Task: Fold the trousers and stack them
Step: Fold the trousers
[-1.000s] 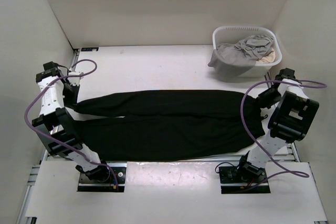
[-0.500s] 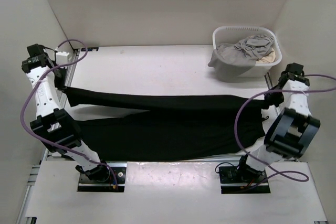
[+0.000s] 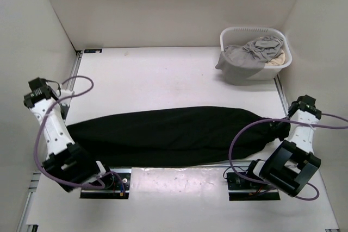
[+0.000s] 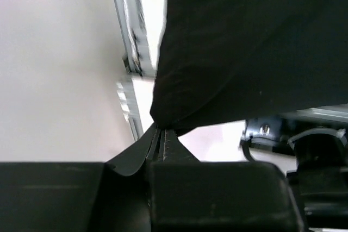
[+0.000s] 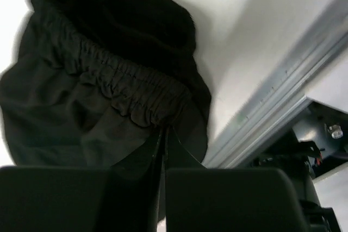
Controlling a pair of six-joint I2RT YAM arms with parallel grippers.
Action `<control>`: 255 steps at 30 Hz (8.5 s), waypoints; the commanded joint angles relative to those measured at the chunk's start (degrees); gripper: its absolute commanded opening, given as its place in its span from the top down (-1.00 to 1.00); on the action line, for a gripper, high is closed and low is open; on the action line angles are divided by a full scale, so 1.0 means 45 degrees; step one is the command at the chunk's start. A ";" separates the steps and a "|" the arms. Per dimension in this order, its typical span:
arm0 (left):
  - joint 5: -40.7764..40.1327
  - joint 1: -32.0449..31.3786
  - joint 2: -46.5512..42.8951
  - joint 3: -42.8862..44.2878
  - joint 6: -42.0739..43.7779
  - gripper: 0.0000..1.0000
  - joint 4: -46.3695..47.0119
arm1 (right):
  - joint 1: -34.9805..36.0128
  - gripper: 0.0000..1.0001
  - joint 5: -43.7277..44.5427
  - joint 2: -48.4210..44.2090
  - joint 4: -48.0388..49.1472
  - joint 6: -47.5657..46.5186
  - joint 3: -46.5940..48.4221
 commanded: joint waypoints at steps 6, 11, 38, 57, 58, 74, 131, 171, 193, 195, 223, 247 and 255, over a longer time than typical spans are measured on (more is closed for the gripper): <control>-0.2027 0.0600 -0.1561 -0.2411 0.1495 0.72 0.0530 | -0.0036 1.00 0.0170 -0.0942 -0.0012 -0.0359 -0.0556; -0.2341 0.0736 -0.1248 -0.1183 0.1905 0.72 0.0413 | -0.0036 1.00 0.0190 -0.0940 -0.0440 -0.0654 0.0287; -0.4276 0.2395 -0.0878 -0.6318 0.3584 0.72 0.2835 | -0.0700 1.00 0.0600 -0.0726 -0.0499 -0.2060 -0.0516; -0.4062 0.3140 0.1150 -0.2208 0.3391 -0.24 0.3382 | 0.0643 -0.46 0.1127 -0.1117 -0.0032 -0.1806 0.1398; -0.3906 0.3139 0.1328 -0.1732 0.3256 -0.24 0.3382 | 0.1150 -0.44 0.1127 -0.1117 0.0105 -0.1806 0.1535; -0.0406 -0.1195 0.2304 -0.5983 0.1401 -0.13 0.4393 | 0.6527 -0.10 0.0499 0.1986 0.2842 0.0732 -0.1315; 0.1287 -0.4928 0.6761 0.0030 -0.2722 -0.06 0.3775 | 0.1956 1.00 0.1025 0.5935 0.5089 -0.0302 0.2371; 0.2814 -0.6782 0.8947 0.0070 -0.2724 -0.02 0.4222 | 2.0960 1.00 1.2065 1.0815 -0.4798 0.9075 1.0363; 0.1976 -0.6783 0.7796 0.1746 -0.3093 -0.08 0.3285 | 2.3110 -0.69 0.6639 0.6366 0.2274 -0.0262 1.0444; 0.1974 -0.6783 0.7795 0.2079 -0.3248 -0.08 0.3014 | 2.2703 -0.55 0.6556 0.5607 0.1925 -0.0263 0.9920; 0.5801 -1.3205 0.7946 0.8564 -0.2643 -0.10 -0.0270 | 1.2743 0.41 0.0311 0.3893 0.4578 -0.2394 0.3571; 0.4825 -1.7271 1.0822 0.5403 -0.3445 -0.03 0.3870 | 0.6448 -0.59 -0.3132 0.4743 0.5792 -0.3486 -0.0006; 0.5176 -1.7271 1.0822 0.5265 -0.3445 -0.03 0.4124 | 0.6448 -0.61 -0.2682 0.4272 0.4481 -0.4168 0.1595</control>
